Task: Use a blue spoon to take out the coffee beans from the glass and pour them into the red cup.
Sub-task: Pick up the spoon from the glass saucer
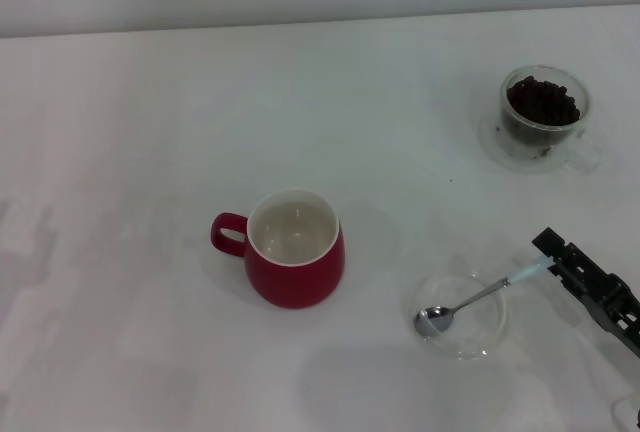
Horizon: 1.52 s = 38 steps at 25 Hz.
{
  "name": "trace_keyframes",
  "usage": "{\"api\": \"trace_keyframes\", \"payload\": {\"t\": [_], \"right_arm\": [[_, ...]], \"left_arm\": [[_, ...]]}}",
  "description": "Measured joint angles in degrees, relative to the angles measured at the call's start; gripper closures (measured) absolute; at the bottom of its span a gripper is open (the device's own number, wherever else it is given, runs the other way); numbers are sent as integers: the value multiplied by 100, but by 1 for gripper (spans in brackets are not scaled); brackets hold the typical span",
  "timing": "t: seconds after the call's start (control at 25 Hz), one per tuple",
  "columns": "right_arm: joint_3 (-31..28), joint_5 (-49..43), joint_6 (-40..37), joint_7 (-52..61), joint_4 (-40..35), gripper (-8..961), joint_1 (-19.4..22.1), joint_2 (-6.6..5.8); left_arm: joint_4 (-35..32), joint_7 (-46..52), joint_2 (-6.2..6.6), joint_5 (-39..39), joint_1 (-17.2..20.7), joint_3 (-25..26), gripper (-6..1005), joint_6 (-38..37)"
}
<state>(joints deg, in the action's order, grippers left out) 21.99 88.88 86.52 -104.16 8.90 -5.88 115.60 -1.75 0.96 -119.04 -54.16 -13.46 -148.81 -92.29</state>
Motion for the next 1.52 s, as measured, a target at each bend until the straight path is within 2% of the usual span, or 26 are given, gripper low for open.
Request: {"api": "trace_keyframes", "payload": {"t": [0.96, 1.2, 1.52], "right_arm": [[-54, 0, -179, -201, 59, 255, -123, 6], [-54, -3, -230, -202, 60, 314, -141, 7], [-54, 25, -288, -213, 113, 322, -142, 6]], "left_arm": [[0, 0, 4, 0, 8, 21, 482, 28], [0, 0, 4, -11, 5, 20, 483, 41], [0, 0, 4, -19, -7, 19, 482, 63]]}}
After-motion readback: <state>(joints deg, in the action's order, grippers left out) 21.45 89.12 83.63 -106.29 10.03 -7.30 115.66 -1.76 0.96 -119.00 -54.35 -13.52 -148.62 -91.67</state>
